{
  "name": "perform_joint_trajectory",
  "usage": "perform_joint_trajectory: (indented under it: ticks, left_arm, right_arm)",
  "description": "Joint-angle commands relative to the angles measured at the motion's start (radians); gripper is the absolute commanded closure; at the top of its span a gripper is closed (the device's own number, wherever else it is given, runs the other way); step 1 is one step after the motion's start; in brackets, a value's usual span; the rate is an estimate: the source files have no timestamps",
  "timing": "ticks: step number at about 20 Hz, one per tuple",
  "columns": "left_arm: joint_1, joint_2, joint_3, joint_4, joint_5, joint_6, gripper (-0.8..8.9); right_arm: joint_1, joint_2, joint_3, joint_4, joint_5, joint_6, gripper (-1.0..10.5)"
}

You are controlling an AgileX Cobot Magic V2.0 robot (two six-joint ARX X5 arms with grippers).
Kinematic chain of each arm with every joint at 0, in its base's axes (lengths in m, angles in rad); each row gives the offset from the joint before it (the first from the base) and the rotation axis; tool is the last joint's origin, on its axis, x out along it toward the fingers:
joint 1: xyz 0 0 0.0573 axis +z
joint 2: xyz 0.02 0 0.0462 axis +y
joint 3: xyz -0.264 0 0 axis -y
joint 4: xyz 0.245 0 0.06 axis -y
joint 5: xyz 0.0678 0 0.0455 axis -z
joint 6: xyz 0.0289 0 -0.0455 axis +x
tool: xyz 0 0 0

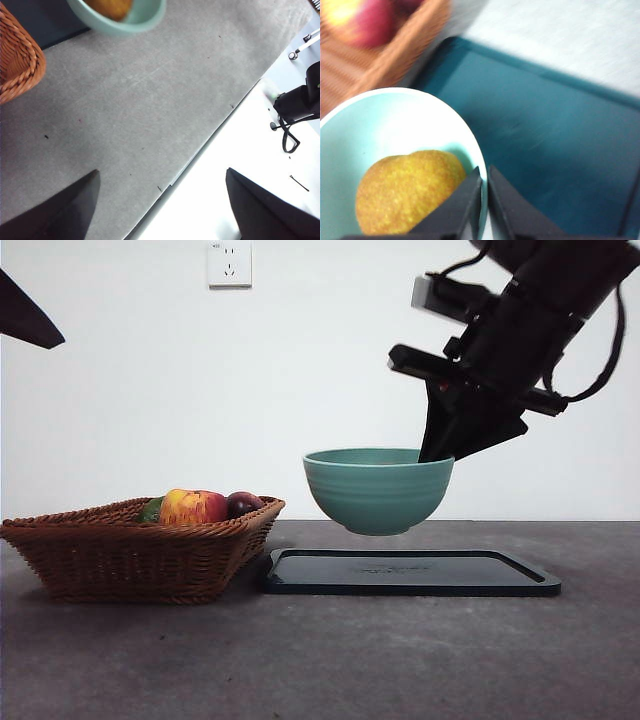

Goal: Pick up the wifruite, put it on the bowl, pick up the plate, put it on desk

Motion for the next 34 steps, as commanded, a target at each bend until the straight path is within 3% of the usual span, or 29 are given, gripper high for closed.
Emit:
perform_joint_trajectory:
  ticks: [1, 8, 16, 19, 23, 27, 31, 34]
  left_arm:
    - [-0.005, 0.005, 0.008, 0.003, 0.002, 0.015, 4.10]
    - [-0.005, 0.005, 0.008, -0.013, 0.002, 0.015, 4.10]
    - [-0.005, 0.005, 0.008, -0.019, 0.002, 0.015, 4.10]
    - [-0.005, 0.005, 0.008, -0.020, 0.002, 0.015, 4.10]
    - [-0.005, 0.005, 0.008, -0.020, 0.002, 0.015, 4.10]
    - [-0.005, 0.005, 0.008, -0.019, 0.002, 0.015, 4.10]
    - [-0.005, 0.005, 0.008, -0.018, 0.002, 0.016, 4.10]
    - [-0.005, 0.005, 0.008, -0.017, 0.002, 0.016, 4.10]
  right_arm:
    - [-0.019, 0.079, 0.063, 0.010, -0.002, -0.025, 9.4]
    - [-0.076, 0.256, 0.154, 0.047, -0.019, -0.025, 9.4]
    - [-0.089, 0.280, 0.154, 0.042, -0.018, -0.025, 9.3]
    - [-0.089, 0.288, 0.154, 0.032, -0.017, -0.025, 7.9]
    - [-0.089, 0.286, 0.154, 0.040, -0.004, -0.024, 7.8]
    - [-0.090, 0.201, 0.155, 0.029, 0.041, -0.025, 7.8]
    - [-0.088, 0.008, 0.155, -0.078, 0.033, -0.025, 7.8]
    - [-0.088, -0.150, 0.155, -0.233, -0.048, -0.025, 7.8]
